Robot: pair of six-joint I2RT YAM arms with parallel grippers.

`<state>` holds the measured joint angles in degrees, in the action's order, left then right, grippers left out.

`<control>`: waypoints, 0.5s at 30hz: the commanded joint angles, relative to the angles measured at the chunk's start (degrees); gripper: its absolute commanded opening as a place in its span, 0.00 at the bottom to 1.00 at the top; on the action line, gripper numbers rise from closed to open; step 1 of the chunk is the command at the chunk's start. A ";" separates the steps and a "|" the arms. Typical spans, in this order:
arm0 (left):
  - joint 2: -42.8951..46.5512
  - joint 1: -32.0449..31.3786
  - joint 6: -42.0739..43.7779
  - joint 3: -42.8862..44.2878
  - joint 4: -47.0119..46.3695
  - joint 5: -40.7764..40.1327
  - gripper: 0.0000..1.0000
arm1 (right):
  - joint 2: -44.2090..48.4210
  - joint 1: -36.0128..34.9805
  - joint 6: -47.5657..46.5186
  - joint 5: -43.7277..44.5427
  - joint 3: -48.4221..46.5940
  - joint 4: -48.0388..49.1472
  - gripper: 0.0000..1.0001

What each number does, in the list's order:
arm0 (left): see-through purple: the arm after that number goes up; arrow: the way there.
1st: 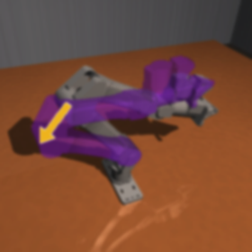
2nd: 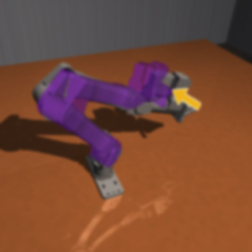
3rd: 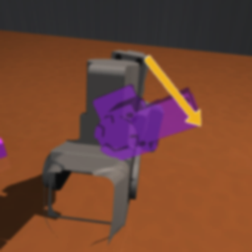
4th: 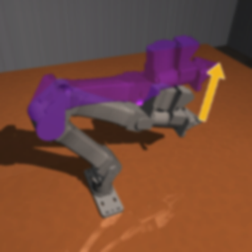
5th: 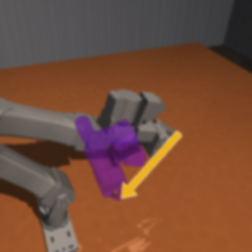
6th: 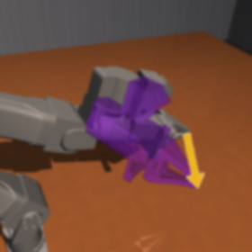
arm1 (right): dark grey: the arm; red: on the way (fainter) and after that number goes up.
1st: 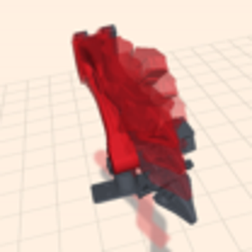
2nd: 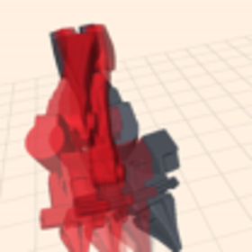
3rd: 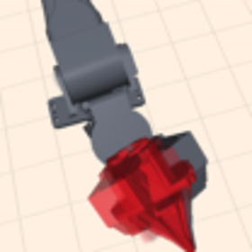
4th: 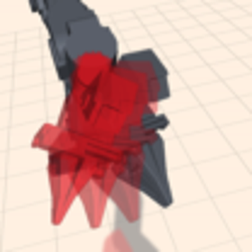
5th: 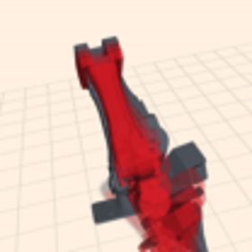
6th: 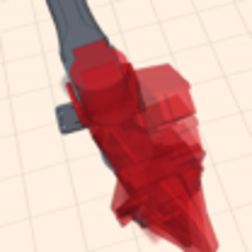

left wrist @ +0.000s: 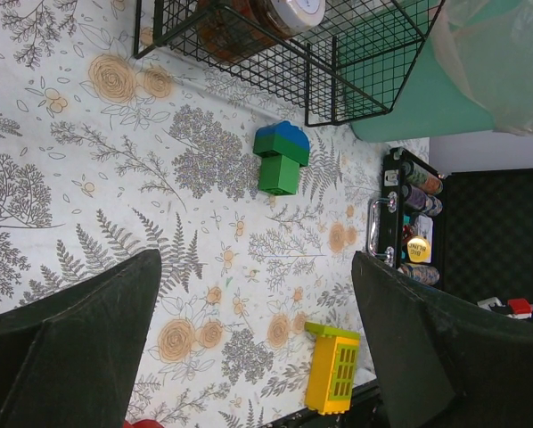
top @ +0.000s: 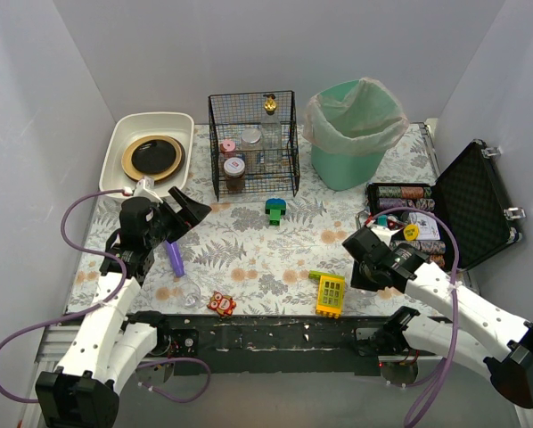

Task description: Clear the kitchen counter

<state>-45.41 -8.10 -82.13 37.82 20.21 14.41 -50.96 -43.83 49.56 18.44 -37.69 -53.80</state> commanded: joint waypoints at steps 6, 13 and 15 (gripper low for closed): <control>0.06 -0.25 -0.05 -0.30 0.89 1.40 0.88 | 2.35 0.15 0.97 5.81 -4.75 -2.70 0.01; -0.12 -0.25 -2.32 1.37 -1.83 7.46 0.89 | 9.46 0.15 -4.90 4.25 -14.51 1.83 0.01; -0.47 -0.25 -5.14 1.73 -5.16 11.40 0.90 | 13.06 0.15 -6.31 0.40 -14.69 8.93 0.01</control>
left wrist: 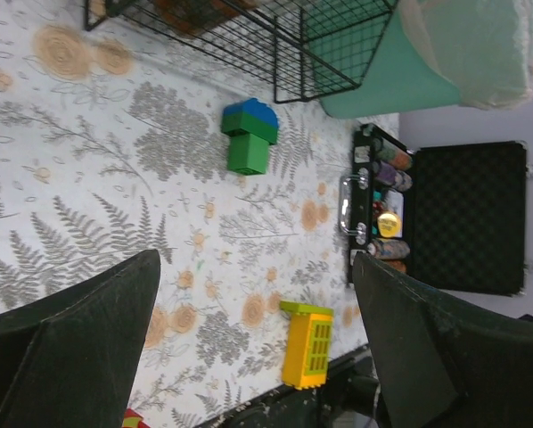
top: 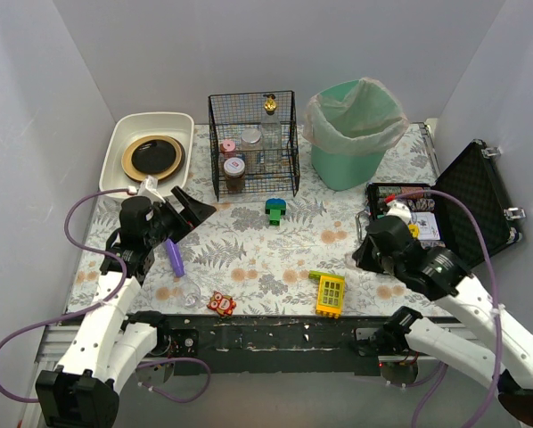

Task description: Clear the kitchen counter

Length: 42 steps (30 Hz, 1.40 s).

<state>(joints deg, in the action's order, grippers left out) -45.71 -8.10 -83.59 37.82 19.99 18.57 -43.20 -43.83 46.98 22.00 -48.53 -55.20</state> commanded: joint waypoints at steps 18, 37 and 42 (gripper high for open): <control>-0.25 -17.46 -21.16 -0.29 -29.29 16.16 0.91 | 0.40 0.15 0.39 -34.30 0.02 57.57 0.01; -9.75 -30.31 -21.96 0.76 -38.79 7.89 0.84 | 0.75 0.15 6.28 -41.42 5.81 68.65 0.01; -9.04 -30.40 -25.21 -1.78 -44.85 8.06 0.72 | 0.92 0.15 7.33 -42.13 7.13 69.87 0.01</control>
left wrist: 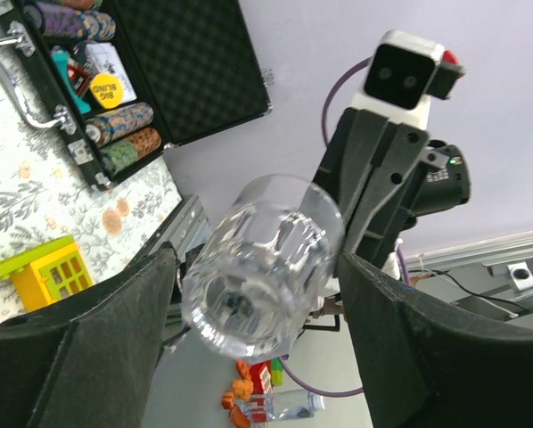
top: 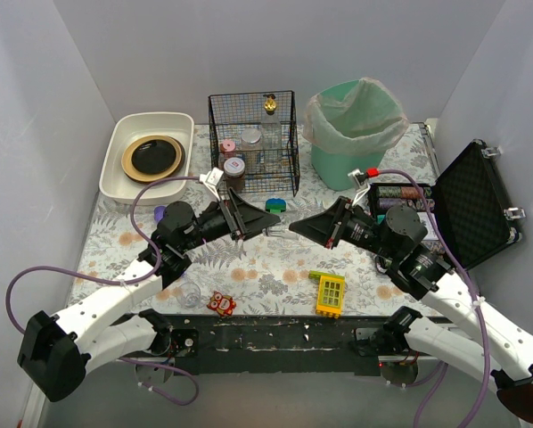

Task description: Clear the kitchen counter

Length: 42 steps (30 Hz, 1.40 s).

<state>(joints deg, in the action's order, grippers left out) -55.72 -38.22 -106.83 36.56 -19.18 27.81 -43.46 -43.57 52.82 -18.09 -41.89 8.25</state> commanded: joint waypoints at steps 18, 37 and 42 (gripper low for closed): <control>0.88 -0.45 -7.52 -4.65 -15.36 2.16 0.82 | 3.30 0.07 3.34 0.60 4.36 10.21 0.01; -0.88 -0.72 -7.87 -4.74 -19.76 5.59 0.48 | 4.26 -0.02 4.75 2.35 5.68 12.14 0.01; -0.61 -0.81 -7.96 -5.09 -20.46 5.06 0.31 | 3.91 0.07 4.66 1.92 5.50 11.61 0.01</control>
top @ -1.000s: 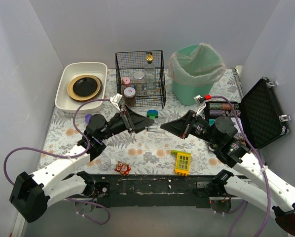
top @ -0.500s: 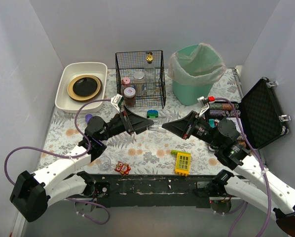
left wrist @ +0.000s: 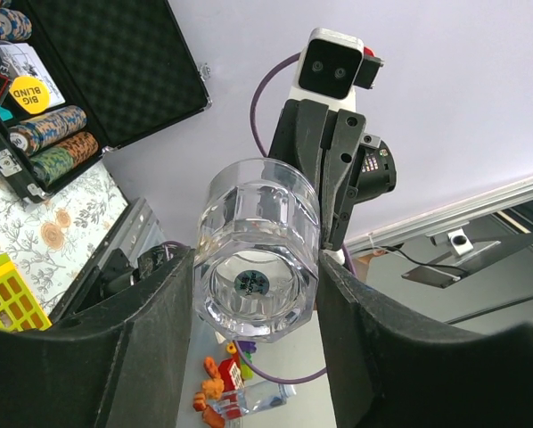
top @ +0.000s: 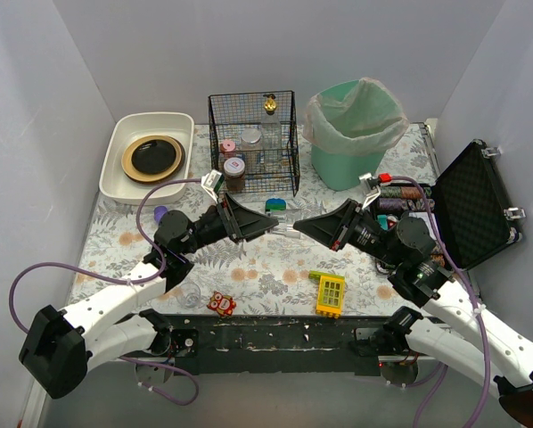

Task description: Clear the kitchen counter

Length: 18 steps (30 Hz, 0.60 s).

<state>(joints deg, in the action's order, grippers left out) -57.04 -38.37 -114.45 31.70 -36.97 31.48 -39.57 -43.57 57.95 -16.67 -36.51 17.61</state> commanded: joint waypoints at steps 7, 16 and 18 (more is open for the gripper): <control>3.50 -0.39 1.51 -1.03 2.77 -3.18 0.00 | -0.16 0.24 -3.89 3.03 -2.77 -6.77 0.43; 13.96 17.68 10.10 1.16 27.61 -4.24 0.00 | 4.59 0.86 -11.63 16.31 -9.27 -26.11 0.57; 14.85 23.40 16.16 5.36 39.02 -5.72 0.00 | 5.81 0.94 -12.42 19.56 -9.45 -29.11 0.57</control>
<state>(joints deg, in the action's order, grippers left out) -45.56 -24.18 -108.14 31.44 -17.45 27.92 -36.29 -42.87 49.60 -4.91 -42.33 -3.70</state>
